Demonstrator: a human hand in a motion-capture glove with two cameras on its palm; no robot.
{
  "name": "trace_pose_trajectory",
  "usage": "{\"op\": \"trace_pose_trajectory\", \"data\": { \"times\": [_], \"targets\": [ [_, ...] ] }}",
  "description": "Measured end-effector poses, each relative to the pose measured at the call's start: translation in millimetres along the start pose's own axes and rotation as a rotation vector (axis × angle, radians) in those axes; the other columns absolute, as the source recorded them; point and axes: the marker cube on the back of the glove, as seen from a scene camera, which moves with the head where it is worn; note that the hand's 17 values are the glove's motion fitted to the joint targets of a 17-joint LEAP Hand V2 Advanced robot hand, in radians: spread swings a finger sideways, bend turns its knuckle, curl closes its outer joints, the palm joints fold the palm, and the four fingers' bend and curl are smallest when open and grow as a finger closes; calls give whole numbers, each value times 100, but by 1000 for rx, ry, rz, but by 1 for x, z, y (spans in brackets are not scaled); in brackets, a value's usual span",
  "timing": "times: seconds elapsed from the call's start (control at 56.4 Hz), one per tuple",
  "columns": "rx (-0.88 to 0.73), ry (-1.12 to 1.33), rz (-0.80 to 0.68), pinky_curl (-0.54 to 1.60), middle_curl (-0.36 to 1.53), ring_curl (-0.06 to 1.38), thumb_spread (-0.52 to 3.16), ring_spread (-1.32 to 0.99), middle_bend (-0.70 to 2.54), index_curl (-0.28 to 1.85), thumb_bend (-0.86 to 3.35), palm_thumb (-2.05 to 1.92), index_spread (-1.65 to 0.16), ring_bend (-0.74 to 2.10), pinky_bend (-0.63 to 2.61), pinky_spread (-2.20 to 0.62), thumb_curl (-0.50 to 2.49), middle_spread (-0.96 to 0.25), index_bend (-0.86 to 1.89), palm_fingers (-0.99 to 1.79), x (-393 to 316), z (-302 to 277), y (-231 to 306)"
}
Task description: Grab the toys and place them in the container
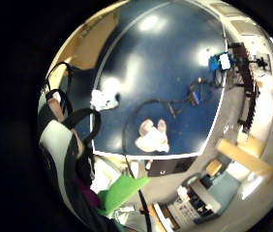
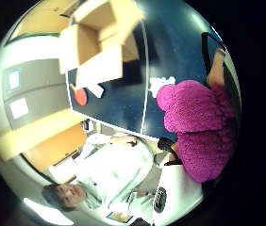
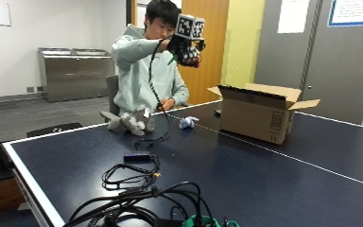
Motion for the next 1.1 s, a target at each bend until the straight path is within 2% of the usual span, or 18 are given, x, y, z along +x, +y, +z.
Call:
{"op": "trace_pose_trajectory", "data": {
  "times": [0.142,0.177,0.231,0.266,0.302,0.373,0.461,0.515,0.603,0.674,0.816,0.887,0.923,0.94,0.994,1.011,1.065,1.1],
  "targets": [
    [254,-12,-122,47,67,61,32,-36,104,34,16,66,-28,120,100,-38,85,-22,84,110,-63,-65,-15],
    [294,-28,-273,48,68,61,28,-36,105,36,16,66,-28,120,101,-38,86,-21,85,109,-79,-72,-13],
    [331,-35,-671,49,69,62,23,-35,106,37,16,66,-28,122,102,-38,88,-21,86,108,-100,-76,-4],
    [356,-30,-775,49,69,62,20,-35,106,39,16,66,-27,123,103,-38,89,-21,86,108,-114,-79,-9],
    [386,-35,-720,50,70,63,18,-35,106,40,16,66,-27,123,103,-38,90,-21,87,107,-128,-83,-24],
    [425,-96,-324,51,70,63,13,-35,107,42,16,66,-27,124,104,-38,91,-20,88,106,-146,-90,-64],
    [436,-78,-226,52,71,64,7,-34,108,45,16,65,-26,125,105,-38,93,-20,88,105,-154,-81,-98],
    [453,-24,-177,53,72,64,5,-34,108,47,16,65,-26,125,105,-38,94,-20,87,104,-130,-73,-128],
    [480,118,86,54,73,65,2,-34,109,50,15,66,-26,126,106,-38,96,-20,86,101,-50,-67,-189],
    [474,94,72,54,73,65,0,-34,109,52,15,65,-26,126,107,-38,97,-20,85,98,-74,-55,-194],
    [479,165,106,55,75,66,-2,-34,110,57,15,65,-27,127,108,-38,99,-20,82,95,-56,-43,-219],
    [427,142,18,56,75,66,-1,-34,110,60,15,65,-27,127,109,-38,101,-20,79,87,-91,-30,-207],
    [373,118,-87,57,75,67,3,-35,106,60,14,65,-27,127,113,-38,102,-21,67,65,-115,-23,-195],
    [345,88,-116,59,74,67,11,-35,99,57,14,65,-27,126,119,-38,102,-21,52,40,-130,-20,-188],
    [308,16,-55,61,72,68,38,-33,90,56,11,54,-24,124,124,-34,102,-21,29,4,-156,-17,-178],
    [312,28,-54,61,65,61,47,-25,72,53,3,42,-23,96,125,-25,96,-15,23,-54,-152,-17,-178],
    [339,66,-137,56,57,52,65,-17,51,45,-4,31,-22,65,121,-15,88,-8,15,-62,-137,-19,-171],
    [354,42,-87,52,53,46,75,-13,41,39,-5,26,-21,52,115,-11,84,-5,11,-56,-135,-22,-167]
  ]
}}
